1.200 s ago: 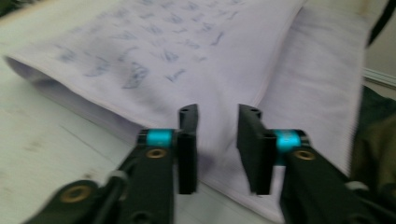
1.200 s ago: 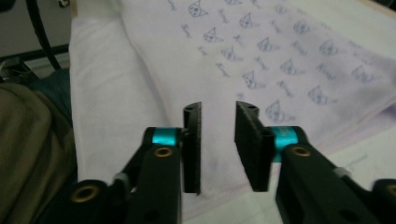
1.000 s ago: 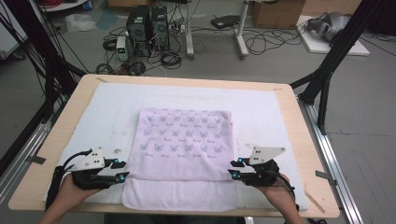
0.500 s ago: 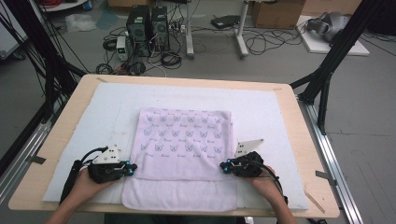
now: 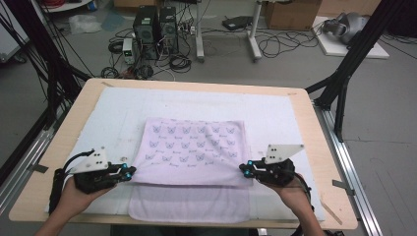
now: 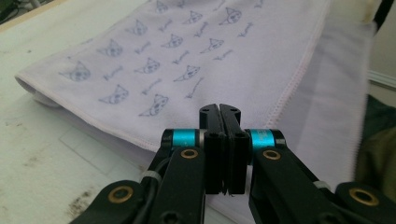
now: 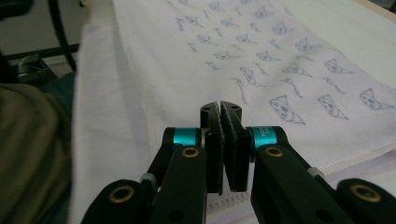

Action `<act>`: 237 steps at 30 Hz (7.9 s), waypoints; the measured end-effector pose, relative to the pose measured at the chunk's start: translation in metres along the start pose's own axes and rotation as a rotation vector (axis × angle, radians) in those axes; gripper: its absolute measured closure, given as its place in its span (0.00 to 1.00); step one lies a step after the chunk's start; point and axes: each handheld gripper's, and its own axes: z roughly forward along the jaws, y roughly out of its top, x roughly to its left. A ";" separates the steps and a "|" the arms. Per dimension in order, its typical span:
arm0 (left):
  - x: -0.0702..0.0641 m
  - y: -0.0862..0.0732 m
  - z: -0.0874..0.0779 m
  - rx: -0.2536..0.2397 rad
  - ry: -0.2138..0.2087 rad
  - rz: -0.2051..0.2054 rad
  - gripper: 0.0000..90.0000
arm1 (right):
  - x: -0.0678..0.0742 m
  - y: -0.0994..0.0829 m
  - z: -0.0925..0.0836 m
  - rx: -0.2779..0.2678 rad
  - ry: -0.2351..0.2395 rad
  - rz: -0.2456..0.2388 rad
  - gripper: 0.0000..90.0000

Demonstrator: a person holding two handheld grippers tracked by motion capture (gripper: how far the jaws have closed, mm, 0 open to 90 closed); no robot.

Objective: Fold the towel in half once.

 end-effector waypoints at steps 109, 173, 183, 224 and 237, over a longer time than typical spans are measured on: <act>0.135 0.010 0.082 0.059 0.039 -0.273 0.76 | -0.111 0.016 0.065 0.248 -0.028 0.122 0.96; 0.015 -0.034 0.045 0.087 -0.010 -0.049 0.62 | 0.005 -0.033 0.044 0.090 -0.010 0.081 0.62; -0.014 -0.044 0.042 0.136 -0.089 0.012 0.98 | 0.026 -0.049 0.056 0.168 0.078 0.064 0.69; 0.029 -0.029 0.052 0.046 0.087 -0.122 0.57 | -0.024 -0.042 0.052 0.101 -0.063 0.120 0.55; 0.044 -0.012 0.072 0.004 0.133 -0.130 0.51 | -0.053 -0.040 0.051 0.012 -0.073 0.198 0.39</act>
